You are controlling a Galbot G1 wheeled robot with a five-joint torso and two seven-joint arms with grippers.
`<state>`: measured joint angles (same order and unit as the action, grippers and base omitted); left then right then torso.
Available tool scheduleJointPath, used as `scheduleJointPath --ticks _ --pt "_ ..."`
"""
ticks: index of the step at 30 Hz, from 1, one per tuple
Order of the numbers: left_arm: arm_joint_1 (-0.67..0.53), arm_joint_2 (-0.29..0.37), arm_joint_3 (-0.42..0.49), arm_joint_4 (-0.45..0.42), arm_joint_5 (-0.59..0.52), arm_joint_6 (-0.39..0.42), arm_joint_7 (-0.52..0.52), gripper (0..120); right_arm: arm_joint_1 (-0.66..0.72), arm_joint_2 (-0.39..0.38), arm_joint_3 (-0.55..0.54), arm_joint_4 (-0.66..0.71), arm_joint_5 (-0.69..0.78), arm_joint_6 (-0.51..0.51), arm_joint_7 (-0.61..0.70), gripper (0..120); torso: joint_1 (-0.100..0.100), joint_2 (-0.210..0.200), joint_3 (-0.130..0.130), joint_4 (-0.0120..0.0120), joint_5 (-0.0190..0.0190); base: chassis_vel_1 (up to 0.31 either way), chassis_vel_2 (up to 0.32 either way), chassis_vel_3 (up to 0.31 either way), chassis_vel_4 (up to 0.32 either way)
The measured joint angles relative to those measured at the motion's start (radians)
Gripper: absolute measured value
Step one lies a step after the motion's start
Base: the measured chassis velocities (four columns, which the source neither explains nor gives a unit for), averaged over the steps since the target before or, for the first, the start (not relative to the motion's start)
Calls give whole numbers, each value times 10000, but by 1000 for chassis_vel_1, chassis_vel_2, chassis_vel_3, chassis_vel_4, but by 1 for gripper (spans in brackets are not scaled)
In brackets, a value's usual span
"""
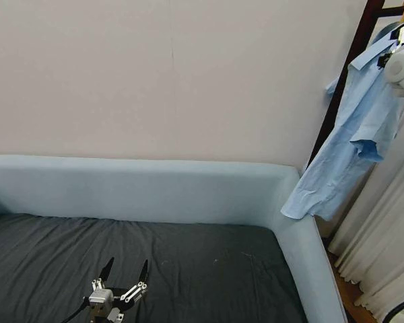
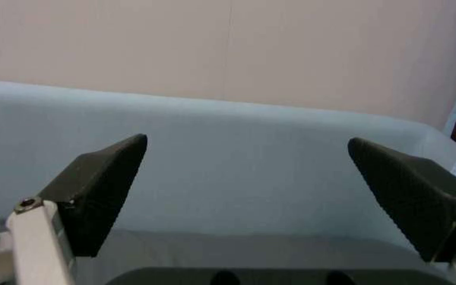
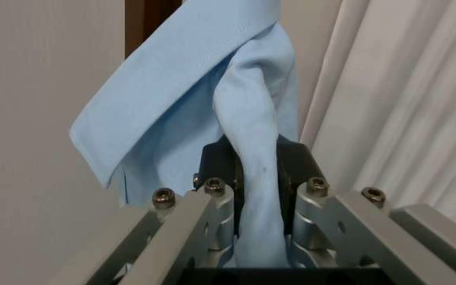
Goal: Pick up the clothes from the sofa and hang them on the clothes hanger.
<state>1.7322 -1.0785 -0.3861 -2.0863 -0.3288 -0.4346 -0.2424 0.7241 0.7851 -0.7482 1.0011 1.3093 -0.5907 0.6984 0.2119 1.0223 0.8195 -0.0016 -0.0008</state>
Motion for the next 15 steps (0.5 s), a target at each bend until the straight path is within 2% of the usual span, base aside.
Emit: scheduleJointPath --ticks 7,12,15 --pt "0 0 0 0 -1 0 0 100 715 877 -1089 -1139 633 -313 -5 8 1 0 0 3 -3 0 0 0 0" --pt "0 0 0 0 0 -1 0 100 751 1266 -1122 -1751 1100 -372 200 8 1 0 1 5 -2 0 0 0 0" --pt "0 0 0 0 -1 0 0 100 699 1236 -1104 -1848 1111 -371 174 8 1 0 0 7 -5 0 0 0 0"
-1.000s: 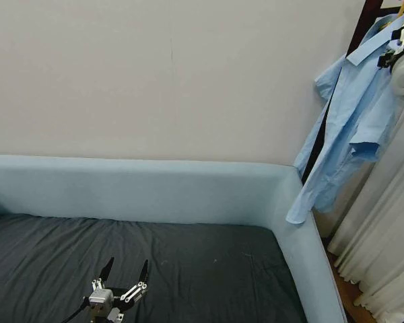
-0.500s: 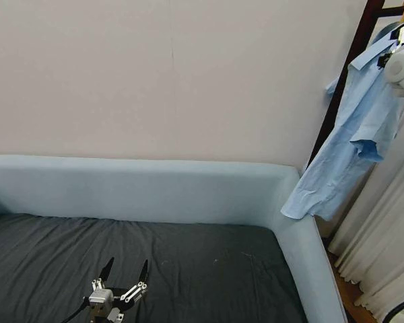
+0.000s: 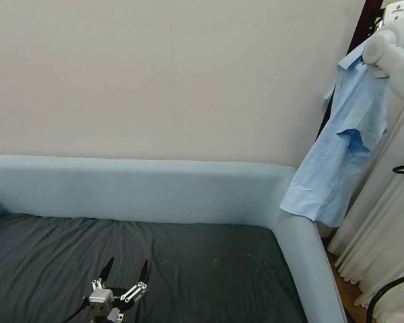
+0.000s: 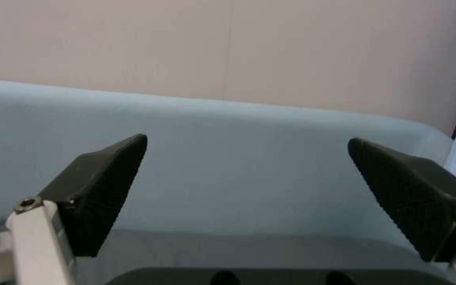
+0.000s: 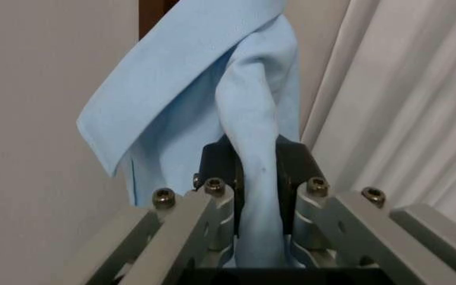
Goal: Pick up the clothes from the sofa and hang them on the clothes hanger.
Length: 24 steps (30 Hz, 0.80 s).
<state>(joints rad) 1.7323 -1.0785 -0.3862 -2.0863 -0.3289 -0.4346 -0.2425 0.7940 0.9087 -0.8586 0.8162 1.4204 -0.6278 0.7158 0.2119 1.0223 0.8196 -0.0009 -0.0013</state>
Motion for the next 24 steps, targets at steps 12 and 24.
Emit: scheduleJointPath --ticks 12,24 --pt "-1 0 0 0 0 -1 3 100 -365 -2070 633 3185 54 639 -1115 41 0 0 0 -4 8 0 0 0 0" --pt "-1 1 1 1 0 -1 0 100 -3691 -5213 4098 9019 789 2552 -2645 85 -1 1 -1 -6 7 0 0 0 0"
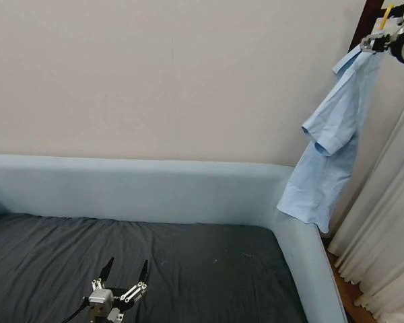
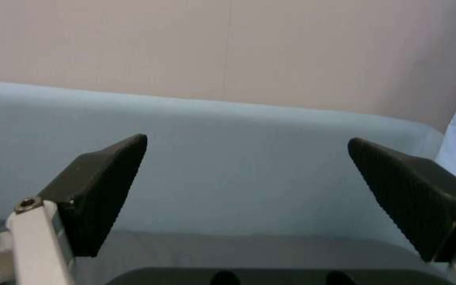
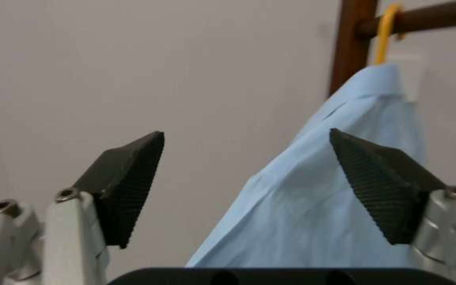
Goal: Pick up the clothes from the sofa and hang them on the clothes hanger.
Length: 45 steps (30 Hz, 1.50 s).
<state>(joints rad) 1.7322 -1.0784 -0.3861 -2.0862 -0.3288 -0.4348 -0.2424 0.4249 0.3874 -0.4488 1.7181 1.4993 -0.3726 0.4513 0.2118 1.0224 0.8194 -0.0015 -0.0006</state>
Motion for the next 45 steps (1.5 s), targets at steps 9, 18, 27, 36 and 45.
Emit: scheduleJointPath --ticks 9,18,27,36,45 --pt "0 0 0 0 0 0 0 100 -6065 -883 3884 2812 -832 1591 -1155 100 2 -1 3 7 0 0 0 0 0" --pt "0 0 1 0 0 0 9 100 -11328 65 6180 3676 -4324 3196 -1814 100 1 0 1 5 -7 0 0 0 0" --pt "0 -1 0 -1 1 0 5 100 -18702 2975 10685 4115 -9412 4824 -3649 100 2 -1 1 -6 6 0 0 0 0" --pt "0 1 -2 0 0 0 0 100 -21210 6633 11412 4327 -10965 5856 -4104 100 1 0 1 8 -1 0 0 0 0" --pt "0 0 0 0 0 0 1 100 -22168 7475 11742 4336 -10905 6398 -4376 100 0 1 0 0 -6 0 0 0 0"
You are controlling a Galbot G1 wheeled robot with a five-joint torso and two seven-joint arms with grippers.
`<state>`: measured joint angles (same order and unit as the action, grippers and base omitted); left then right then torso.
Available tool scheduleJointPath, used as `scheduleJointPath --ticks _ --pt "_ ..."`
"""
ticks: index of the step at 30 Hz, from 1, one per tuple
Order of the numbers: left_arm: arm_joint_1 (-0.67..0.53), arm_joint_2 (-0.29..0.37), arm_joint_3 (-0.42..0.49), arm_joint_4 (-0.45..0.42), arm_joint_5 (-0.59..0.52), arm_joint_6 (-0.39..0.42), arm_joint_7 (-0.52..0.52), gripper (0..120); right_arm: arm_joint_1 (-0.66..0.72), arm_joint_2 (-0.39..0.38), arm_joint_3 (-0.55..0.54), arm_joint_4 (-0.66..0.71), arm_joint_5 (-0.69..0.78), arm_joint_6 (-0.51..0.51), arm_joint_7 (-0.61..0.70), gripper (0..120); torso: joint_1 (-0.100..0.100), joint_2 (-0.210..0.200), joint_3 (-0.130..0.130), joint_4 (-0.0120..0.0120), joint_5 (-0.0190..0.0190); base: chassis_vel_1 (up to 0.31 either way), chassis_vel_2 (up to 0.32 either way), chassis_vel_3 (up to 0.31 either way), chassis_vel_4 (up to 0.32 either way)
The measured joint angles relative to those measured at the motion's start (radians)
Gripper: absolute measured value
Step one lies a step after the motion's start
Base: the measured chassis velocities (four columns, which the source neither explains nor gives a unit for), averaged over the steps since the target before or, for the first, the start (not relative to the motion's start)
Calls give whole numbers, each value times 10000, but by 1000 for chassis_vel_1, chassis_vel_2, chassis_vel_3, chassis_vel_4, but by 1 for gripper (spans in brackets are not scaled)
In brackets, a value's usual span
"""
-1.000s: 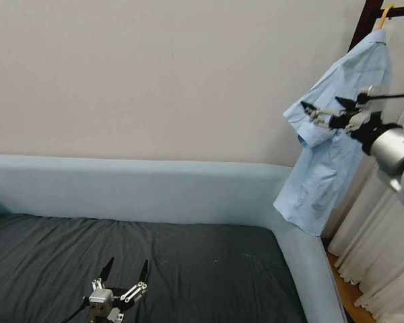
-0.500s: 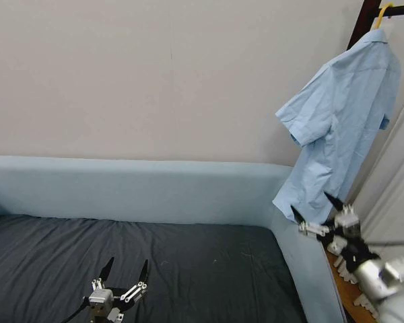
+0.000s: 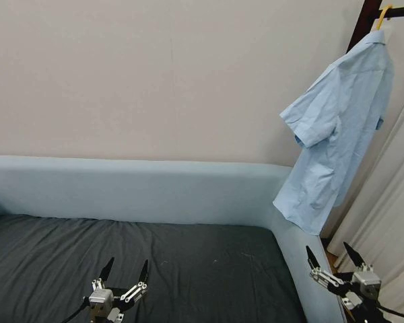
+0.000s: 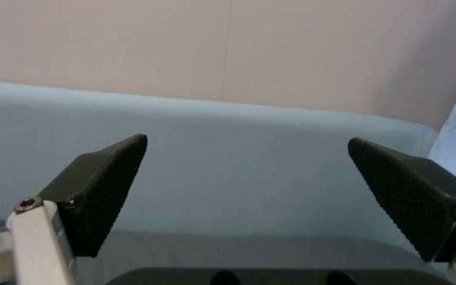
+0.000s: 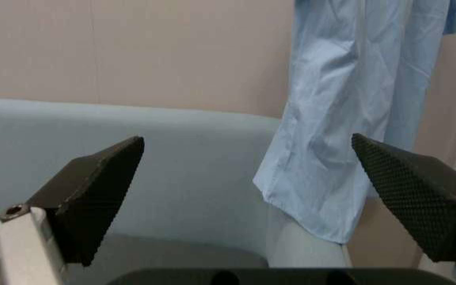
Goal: Pick up the clothes from the sofa and hang them on the clothes hanger.
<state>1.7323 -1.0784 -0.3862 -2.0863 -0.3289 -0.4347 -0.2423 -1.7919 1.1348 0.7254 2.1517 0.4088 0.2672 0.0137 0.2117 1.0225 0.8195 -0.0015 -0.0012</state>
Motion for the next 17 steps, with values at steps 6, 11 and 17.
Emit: scheduleJointPath --ticks 6,11,17 --pt "0 0 0 0 0 0 0 100 34 55 -50 -161 -21 90 -83 100 1 -1 1 3 3 0 0 0 0" --pt "0 0 0 0 1 0 0 100 75 29 -84 -176 -22 91 -84 100 2 -1 1 3 3 0 0 0 0" --pt "0 0 0 0 1 0 0 100 104 4 -105 -178 -8 85 -80 100 2 -1 2 2 3 0 0 0 0"
